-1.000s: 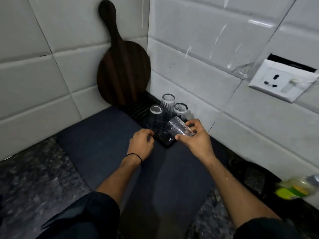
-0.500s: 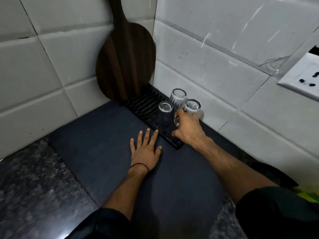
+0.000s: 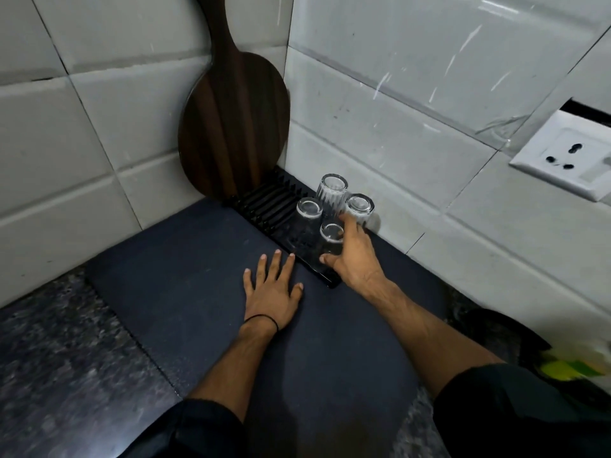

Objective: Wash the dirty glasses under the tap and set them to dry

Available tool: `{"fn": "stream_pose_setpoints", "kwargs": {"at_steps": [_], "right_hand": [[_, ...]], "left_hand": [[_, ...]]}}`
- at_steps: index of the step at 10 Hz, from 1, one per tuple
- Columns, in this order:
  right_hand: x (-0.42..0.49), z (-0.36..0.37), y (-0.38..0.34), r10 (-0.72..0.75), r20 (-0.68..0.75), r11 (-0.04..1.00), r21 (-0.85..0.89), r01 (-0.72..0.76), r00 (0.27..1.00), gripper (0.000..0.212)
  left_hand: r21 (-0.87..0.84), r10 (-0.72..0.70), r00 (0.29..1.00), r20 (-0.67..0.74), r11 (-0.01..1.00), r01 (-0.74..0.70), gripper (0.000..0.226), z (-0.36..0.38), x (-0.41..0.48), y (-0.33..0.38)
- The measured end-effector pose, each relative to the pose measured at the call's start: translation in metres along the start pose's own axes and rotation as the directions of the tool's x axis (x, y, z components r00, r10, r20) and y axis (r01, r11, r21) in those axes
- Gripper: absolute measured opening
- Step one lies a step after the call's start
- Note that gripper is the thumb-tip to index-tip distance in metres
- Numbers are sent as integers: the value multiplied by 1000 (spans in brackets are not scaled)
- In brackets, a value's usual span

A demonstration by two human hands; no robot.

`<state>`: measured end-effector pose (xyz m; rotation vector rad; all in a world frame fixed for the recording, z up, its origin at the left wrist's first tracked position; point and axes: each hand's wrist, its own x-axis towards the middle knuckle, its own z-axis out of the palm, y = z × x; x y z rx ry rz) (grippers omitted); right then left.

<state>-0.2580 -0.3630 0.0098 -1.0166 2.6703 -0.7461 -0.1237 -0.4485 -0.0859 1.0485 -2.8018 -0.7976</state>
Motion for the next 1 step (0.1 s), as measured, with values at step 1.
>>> {"fn": "stream_pose_setpoints", "kwargs": {"at_steps": [1], "right_hand": [[-12,-4,10,13,-15,998,55,-12,1000,93]], "left_hand": [[-28,-8,1000,16,1000,9,61,-9,-6,1]]}}
